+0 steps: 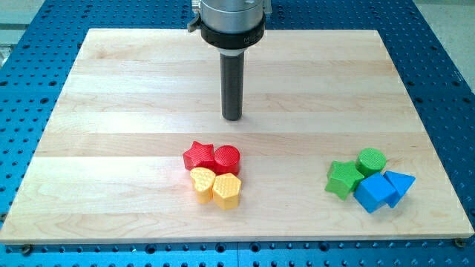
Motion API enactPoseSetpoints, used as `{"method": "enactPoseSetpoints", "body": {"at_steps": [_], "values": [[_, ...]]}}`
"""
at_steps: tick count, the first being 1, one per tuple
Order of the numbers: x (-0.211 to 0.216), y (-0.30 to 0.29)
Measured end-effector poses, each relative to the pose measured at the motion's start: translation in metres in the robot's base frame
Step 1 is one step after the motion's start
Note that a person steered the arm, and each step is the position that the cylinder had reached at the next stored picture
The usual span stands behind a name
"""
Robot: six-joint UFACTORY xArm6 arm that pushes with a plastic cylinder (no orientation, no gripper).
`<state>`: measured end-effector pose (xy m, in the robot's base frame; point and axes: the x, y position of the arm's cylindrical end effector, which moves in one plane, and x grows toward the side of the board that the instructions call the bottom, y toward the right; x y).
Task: Move the red circle diagonally to the green circle
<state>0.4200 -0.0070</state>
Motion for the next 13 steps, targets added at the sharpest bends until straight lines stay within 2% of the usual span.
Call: {"method": "enactPoseSetpoints", "body": {"at_steps": [2,3,4,6,7,8,9,10,11,13], "values": [[0.001,-0.002],[0.005,-0.100],[0.030,-0.172],[0.145,-0.153],[0.192,-0.109],[0.186,-0.031],[0.139,-0.007],[0.078,-0.033],[0.035,-0.033],[0.047,-0.008]]}}
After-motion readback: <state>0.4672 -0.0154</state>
